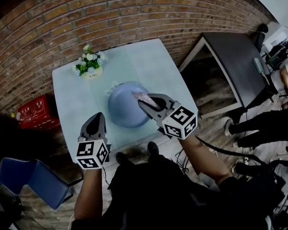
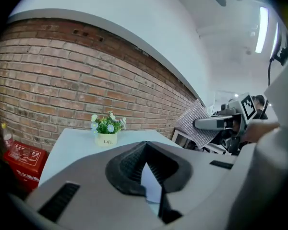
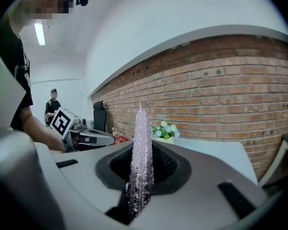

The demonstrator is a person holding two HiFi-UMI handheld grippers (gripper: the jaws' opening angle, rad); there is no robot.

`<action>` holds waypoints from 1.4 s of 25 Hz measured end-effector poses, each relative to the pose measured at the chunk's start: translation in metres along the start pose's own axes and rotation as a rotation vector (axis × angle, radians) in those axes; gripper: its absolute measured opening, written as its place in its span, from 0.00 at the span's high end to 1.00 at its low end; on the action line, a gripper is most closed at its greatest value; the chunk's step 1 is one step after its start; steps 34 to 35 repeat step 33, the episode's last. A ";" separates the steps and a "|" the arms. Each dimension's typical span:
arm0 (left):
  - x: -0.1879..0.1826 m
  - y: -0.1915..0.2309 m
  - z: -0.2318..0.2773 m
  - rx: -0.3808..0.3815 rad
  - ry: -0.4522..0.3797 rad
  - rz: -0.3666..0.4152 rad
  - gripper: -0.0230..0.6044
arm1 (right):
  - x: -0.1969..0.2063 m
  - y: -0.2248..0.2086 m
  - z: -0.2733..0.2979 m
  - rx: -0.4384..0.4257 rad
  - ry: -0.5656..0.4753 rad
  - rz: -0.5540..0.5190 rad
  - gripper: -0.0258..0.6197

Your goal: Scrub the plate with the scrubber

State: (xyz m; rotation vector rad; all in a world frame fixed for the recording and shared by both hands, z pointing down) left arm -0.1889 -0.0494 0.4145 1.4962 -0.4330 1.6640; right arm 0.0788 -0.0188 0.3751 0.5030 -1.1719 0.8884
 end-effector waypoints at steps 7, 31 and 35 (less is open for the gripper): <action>-0.034 -0.035 -0.010 -0.054 -0.086 0.025 0.95 | -0.019 -0.014 -0.040 0.056 -0.095 -0.014 0.86; -0.062 -0.110 -0.022 -0.149 -0.207 0.094 0.95 | -0.029 -0.043 -0.101 0.108 -0.208 -0.068 0.86; -0.061 -0.114 -0.021 -0.148 -0.209 0.095 0.95 | -0.028 -0.045 -0.104 0.107 -0.208 -0.073 0.86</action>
Point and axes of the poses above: the fingertips, and each gripper's own axes: z forward along the fingers, y to its left, x out of its underside, the point moved 10 cm from there along -z, backward along the fingers, and after that the axes turned 1 degree about -y, right-handed, at the moved point
